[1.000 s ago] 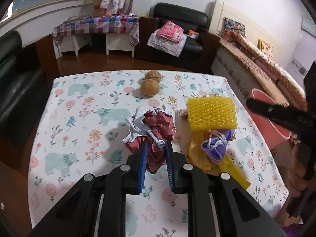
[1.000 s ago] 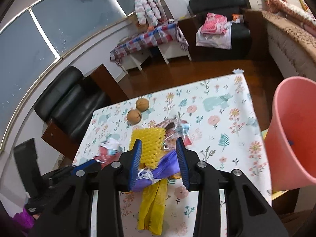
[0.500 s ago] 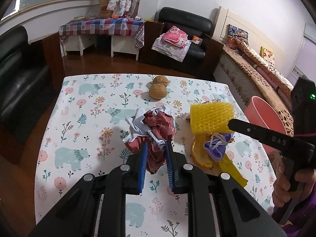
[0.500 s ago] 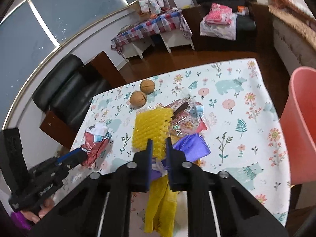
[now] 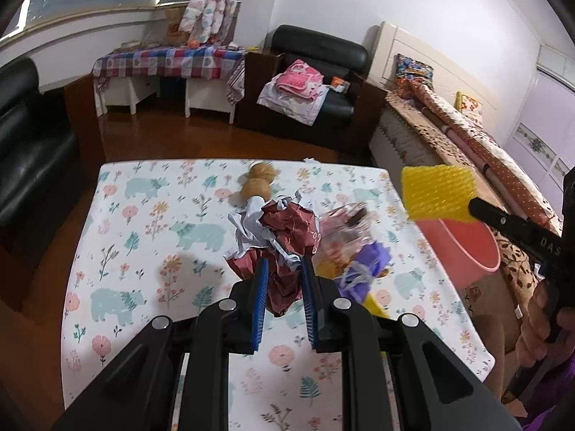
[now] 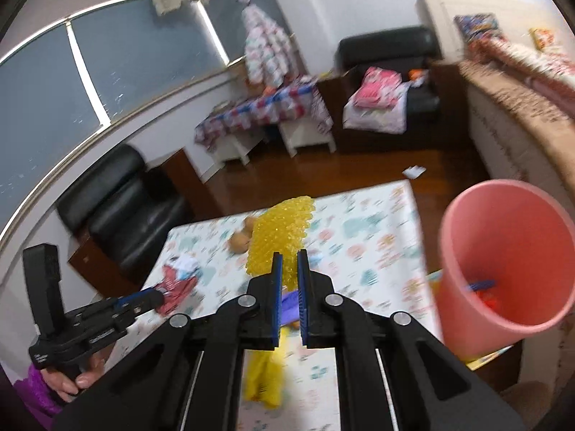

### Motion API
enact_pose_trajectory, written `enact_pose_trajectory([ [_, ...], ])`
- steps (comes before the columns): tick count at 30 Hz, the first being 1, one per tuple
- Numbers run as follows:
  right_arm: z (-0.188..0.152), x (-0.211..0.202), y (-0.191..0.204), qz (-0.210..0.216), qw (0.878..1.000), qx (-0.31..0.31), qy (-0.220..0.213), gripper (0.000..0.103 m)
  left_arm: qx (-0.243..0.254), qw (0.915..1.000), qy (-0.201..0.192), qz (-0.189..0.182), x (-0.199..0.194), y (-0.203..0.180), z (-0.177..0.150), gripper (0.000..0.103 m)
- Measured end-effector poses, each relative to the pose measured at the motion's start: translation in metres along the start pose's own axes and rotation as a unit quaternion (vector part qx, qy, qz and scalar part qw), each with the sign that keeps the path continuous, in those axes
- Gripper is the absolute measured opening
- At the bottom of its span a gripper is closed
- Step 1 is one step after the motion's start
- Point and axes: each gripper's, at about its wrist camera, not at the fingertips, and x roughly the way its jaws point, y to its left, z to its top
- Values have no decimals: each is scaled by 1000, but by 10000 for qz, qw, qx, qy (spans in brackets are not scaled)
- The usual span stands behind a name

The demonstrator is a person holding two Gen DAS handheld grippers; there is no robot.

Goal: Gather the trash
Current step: 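Carry both items over the pink bucket and open both tools to drop them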

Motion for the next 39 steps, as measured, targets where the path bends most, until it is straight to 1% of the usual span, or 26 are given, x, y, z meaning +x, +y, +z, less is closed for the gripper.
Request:
enact_pose_trajectory([
  [2,4,-12,-10,-270,9994,-8,-203,8,56,9999,-39,-114,-2,-9,6,17],
  [5,8,-24,-26,-687,9970,4,-359,8,124,9994,-53,-318,-1,-25,14,17],
  [8,9,-35,-42,-1003,9937,69,-488,8,293,9982,-52,-512,4,-48,22,17],
  [11,8,-44,-64,-1275,9901,255,-525,8,546,9958,-66,-728,9,-78,29,17],
  [14,4,-50,-85,-1641,9845,358,-506,8,768,9925,-64,-950,16,-108,36,17],
  [17,-1,-56,-104,-1834,9803,521,-510,8,943,9879,-38,-1227,23,-140,42,17],
  [22,-6,-58,-133,-2017,9749,765,-546,8,1210,9792,14,-1627,38,-193,53,17],
  [25,-11,-60,-147,-2100,9718,891,-595,8,1384,9746,79,-1758,49,-221,56,17],
  [27,-14,-60,-155,-2162,9696,974,-602,8,1510,9719,161,-1798,61,-239,56,17],
  [33,-20,-56,-173,-2277,9660,1113,-504,8,1707,9664,459,-1865,98,-274,50,18],
  [35,-21,-54,-177,-2304,9652,1134,-488,8,1728,9652,564,-1880,110,-280,48,18],
  [39,-22,-48,-185,-2374,9629,1207,-434,8,1784,9646,654,-1831,127,-291,46,19],
])
